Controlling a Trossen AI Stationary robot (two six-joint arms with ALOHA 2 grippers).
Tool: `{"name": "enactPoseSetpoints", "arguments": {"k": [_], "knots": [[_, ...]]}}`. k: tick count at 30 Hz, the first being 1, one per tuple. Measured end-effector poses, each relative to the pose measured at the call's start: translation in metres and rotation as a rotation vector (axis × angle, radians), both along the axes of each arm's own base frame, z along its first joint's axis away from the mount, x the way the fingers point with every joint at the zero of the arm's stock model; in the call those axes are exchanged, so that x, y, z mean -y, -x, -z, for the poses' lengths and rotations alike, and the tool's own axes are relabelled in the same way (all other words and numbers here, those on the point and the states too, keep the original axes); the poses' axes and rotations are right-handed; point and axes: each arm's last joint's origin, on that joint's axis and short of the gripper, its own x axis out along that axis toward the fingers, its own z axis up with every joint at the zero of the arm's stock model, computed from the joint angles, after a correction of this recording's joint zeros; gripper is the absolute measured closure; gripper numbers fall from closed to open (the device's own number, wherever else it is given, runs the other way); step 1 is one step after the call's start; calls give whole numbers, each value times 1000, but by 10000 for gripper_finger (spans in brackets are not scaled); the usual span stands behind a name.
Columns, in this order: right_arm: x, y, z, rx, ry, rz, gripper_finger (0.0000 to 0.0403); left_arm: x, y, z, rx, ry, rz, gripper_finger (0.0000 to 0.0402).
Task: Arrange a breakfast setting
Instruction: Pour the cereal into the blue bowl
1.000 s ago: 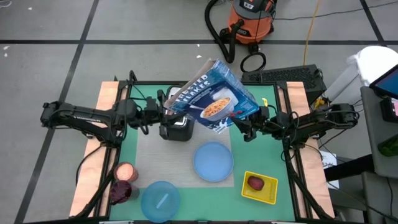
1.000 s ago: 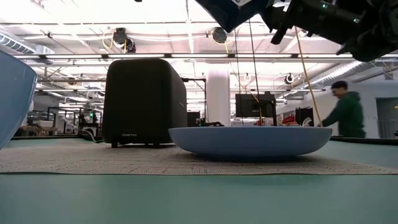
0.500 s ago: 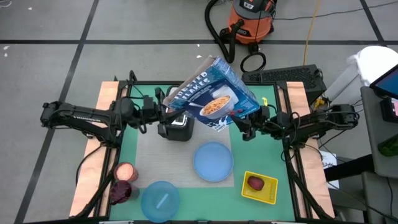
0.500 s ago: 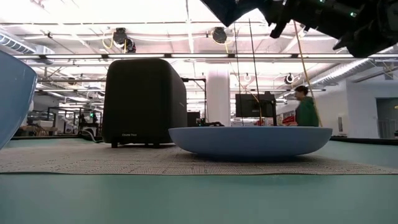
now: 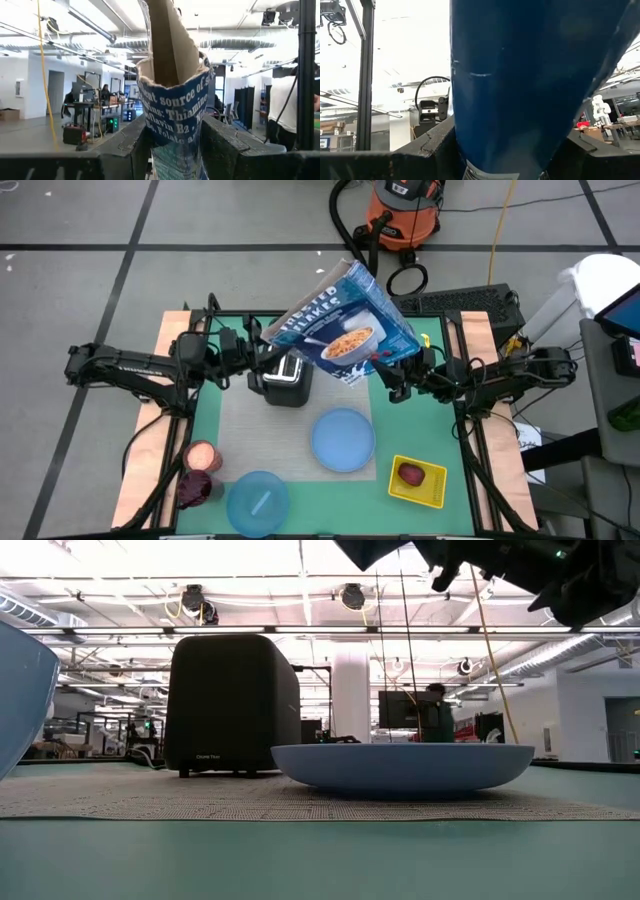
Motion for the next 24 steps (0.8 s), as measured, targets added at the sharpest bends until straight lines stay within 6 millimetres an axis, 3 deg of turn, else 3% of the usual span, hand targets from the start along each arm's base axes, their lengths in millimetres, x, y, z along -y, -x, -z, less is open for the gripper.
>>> {"name": "enactPoseSetpoints", "arguments": {"k": [24], "knots": [[0, 0, 0, -2, 0, 1, 181, -1, 1, -1, -4, -53, -46, 247]]}}
